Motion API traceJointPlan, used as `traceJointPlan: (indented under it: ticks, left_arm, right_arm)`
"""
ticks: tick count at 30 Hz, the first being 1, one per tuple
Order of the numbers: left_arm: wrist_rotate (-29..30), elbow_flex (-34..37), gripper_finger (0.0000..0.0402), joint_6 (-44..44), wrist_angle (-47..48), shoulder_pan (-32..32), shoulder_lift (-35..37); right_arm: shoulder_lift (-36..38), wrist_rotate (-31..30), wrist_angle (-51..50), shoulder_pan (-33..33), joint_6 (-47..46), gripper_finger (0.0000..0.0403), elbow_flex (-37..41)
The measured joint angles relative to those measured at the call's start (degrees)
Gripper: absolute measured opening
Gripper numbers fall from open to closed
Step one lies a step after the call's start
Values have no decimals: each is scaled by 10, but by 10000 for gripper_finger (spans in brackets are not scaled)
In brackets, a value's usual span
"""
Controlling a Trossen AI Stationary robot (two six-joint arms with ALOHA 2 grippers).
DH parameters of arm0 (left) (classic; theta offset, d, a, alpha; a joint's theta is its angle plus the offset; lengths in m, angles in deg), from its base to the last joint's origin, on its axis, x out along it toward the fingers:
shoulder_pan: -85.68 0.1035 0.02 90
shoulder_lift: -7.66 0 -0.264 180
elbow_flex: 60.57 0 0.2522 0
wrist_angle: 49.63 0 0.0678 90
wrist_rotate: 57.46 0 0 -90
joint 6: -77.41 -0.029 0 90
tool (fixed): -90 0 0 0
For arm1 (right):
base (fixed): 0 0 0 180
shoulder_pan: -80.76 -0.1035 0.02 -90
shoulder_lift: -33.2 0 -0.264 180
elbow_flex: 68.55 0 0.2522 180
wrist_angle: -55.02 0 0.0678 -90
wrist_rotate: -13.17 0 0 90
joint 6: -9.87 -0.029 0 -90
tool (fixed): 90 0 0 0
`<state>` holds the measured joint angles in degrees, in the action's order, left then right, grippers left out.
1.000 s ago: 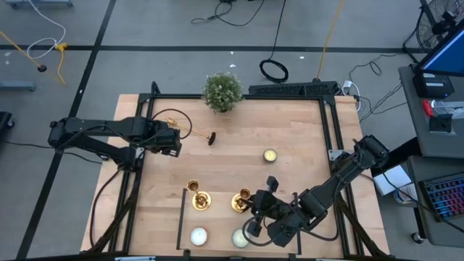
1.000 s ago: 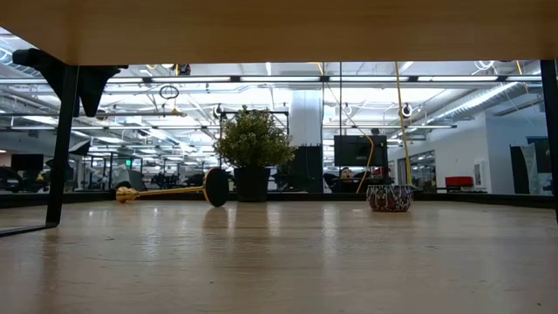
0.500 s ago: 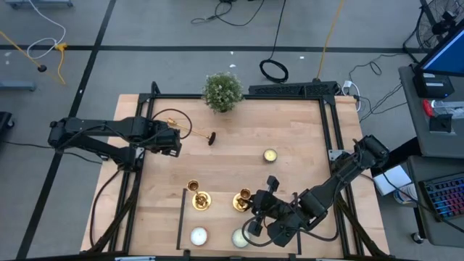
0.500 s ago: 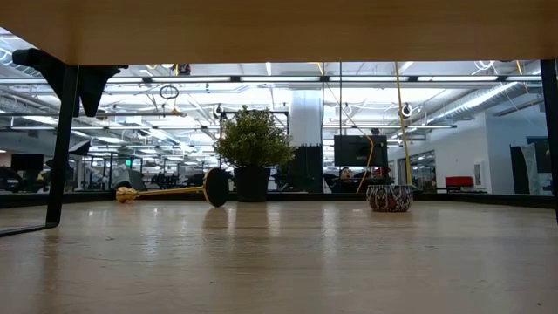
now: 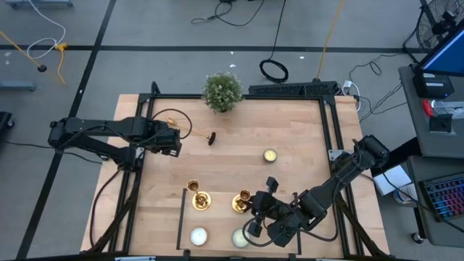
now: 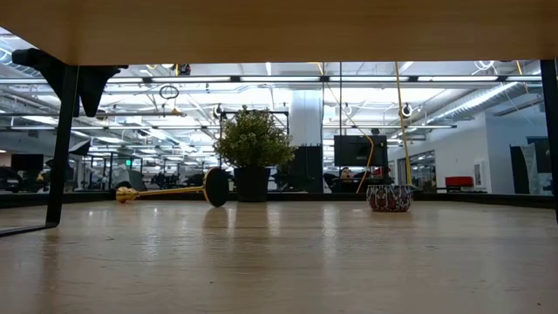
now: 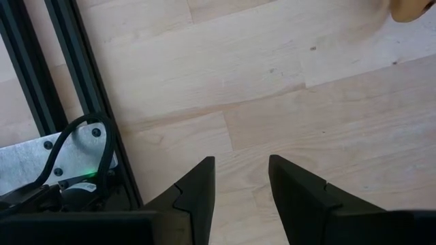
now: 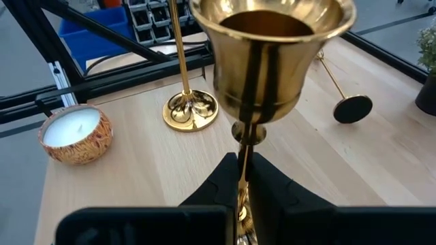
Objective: Pick & Place candle stick holders
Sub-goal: Put the right gold candle stand on the shelf
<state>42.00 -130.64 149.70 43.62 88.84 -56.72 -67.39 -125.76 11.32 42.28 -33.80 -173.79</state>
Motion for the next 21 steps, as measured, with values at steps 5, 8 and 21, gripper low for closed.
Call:
traceJointPlan:
  ticks: [5, 8, 21]
  left_arm:
    - [0, 0, 145, 0, 0, 0, 0]
    - [0, 0, 145, 0, 0, 0, 0]
    - [0, 0, 145, -1, 0, 0, 0]
  right_arm:
    - [0, 1, 0, 0, 2, 9, 0]
    - [0, 10, -1, 0, 2, 9, 0]
    - [0, 12, -1, 2, 14, 10, 0]
